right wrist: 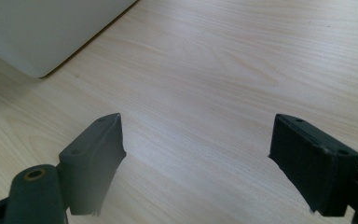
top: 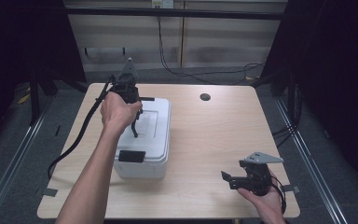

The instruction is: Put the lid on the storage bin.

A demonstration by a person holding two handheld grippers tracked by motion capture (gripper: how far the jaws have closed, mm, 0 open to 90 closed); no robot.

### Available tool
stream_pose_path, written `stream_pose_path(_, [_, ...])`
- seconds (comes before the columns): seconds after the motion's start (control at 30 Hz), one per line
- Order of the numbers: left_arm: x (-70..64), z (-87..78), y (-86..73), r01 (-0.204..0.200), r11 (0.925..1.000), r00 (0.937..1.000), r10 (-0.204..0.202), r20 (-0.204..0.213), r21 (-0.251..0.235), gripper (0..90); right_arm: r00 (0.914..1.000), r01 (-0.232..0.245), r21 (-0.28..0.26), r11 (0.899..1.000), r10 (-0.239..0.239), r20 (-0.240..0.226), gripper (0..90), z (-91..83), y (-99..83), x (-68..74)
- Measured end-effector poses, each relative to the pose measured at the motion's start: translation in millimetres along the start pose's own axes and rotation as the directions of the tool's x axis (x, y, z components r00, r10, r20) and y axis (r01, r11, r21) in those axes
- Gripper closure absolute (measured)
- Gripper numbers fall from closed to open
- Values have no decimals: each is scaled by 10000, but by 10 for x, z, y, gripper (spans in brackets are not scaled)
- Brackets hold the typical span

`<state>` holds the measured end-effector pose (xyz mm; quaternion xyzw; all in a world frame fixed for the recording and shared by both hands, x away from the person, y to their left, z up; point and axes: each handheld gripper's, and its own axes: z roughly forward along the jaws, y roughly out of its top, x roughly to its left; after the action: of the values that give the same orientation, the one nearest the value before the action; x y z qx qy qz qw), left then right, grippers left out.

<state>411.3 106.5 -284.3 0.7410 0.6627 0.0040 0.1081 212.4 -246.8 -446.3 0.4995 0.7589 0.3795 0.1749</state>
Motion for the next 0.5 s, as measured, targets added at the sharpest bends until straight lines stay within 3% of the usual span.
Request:
stream_pose_path(0.23, [-25, 29, -5, 170, 9998, 9998, -170, -39, 39, 848, 10000, -46, 6, 10000, 46, -7, 169, 5, 0, -8])
stream_pose_path(0.5, [-59, 77, -9, 3, 9999, 9999, -1, -163, 152, 847, 9999, -113, 17, 9999, 113, -28, 169, 3, -1, -9])
